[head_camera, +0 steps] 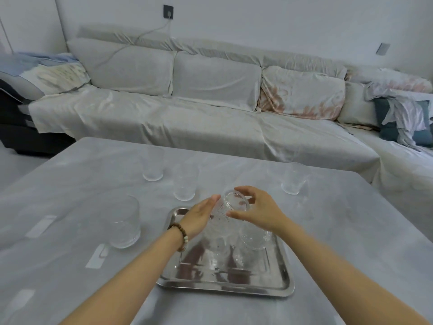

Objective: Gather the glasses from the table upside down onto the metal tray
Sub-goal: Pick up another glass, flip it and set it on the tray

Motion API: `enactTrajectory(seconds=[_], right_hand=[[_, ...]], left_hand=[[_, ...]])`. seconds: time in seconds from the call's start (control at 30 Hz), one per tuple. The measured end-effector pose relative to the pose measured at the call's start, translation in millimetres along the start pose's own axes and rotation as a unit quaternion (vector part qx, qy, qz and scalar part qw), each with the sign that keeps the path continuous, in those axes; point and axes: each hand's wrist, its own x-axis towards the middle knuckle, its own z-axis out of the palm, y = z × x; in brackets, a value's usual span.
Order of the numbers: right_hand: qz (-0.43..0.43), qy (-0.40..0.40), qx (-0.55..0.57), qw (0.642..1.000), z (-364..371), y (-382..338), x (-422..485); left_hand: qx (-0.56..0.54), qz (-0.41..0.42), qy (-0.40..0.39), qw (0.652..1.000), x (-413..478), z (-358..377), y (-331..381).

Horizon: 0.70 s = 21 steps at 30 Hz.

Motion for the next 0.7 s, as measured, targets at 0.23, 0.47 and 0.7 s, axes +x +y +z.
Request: enactTrajectory(seconds=[0.23,0.47,0.7], right_hand=[[0.004,-0.027,-0.072,0.997,8,8,3],[-0.009,-0.021,-0.07,0.997,16,10,1],[-0.008,-0.029,-0.072,0.997,16,10,0]], left_hand=[[-0.099,-0.009,0.01,0.995,10,16,-12],[-0.137,-0.029,0.011,0.99,15,17,-25],[-0.125,-0.028,0.022,0.992,13,17,-23]])
